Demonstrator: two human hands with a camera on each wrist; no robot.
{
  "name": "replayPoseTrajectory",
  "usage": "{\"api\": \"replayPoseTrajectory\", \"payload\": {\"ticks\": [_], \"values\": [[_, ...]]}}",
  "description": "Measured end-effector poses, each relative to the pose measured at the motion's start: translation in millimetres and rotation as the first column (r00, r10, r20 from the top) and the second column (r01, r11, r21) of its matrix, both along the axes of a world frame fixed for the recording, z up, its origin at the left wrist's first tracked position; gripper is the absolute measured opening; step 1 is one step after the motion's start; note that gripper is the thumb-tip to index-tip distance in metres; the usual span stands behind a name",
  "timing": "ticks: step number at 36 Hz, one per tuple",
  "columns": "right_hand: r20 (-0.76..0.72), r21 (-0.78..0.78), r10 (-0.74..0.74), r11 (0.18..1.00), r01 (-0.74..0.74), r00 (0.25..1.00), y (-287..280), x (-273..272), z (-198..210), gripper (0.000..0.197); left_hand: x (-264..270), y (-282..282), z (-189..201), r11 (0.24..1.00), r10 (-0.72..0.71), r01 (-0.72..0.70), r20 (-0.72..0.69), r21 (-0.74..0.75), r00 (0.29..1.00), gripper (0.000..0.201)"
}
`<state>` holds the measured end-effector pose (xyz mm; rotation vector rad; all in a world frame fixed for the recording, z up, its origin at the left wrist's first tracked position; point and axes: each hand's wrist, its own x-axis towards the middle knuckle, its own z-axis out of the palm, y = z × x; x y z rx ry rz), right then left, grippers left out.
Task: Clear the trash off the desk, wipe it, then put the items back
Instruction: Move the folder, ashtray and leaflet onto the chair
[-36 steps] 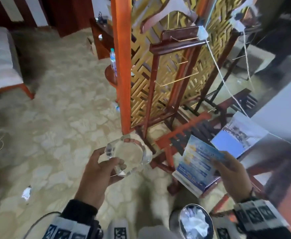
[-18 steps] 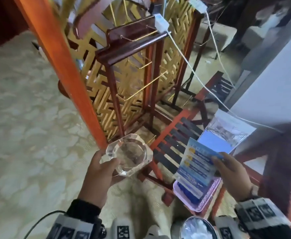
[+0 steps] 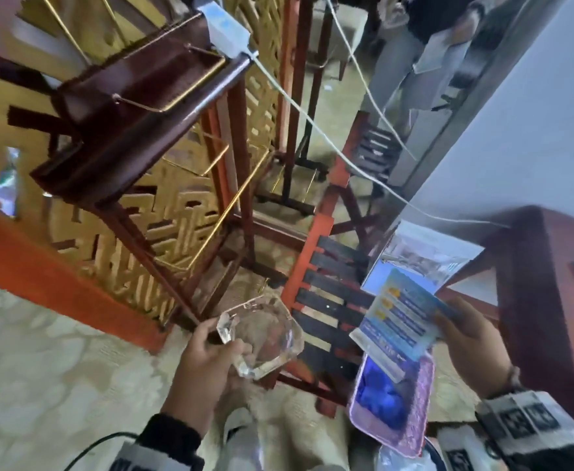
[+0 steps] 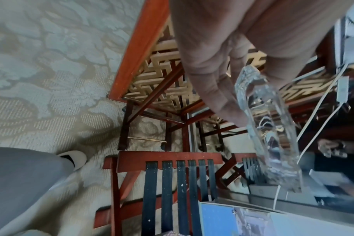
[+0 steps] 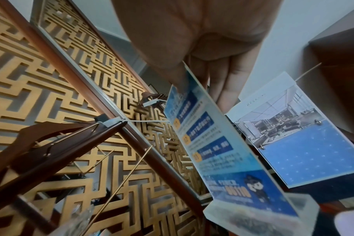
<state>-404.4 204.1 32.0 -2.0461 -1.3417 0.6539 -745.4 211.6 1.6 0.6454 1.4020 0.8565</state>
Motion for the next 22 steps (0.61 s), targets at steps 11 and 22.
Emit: {"api": "replayPoseTrajectory", "payload": {"ticks": [11,22], "values": [[0.048,-0.086,-0.092,0.992,0.095,0.995,85,-20,-49,0.006,19,58,-57,0.964,-0.185,0.180,-0.006,-0.194,0.983,0.035],[0.048,-0.287,-0.092,0.953,0.102,0.995,152,-12,-135,0.018,35,71,-83,0.961,-0.110,0.109,0.009,-0.253,0.994,0.030]]}}
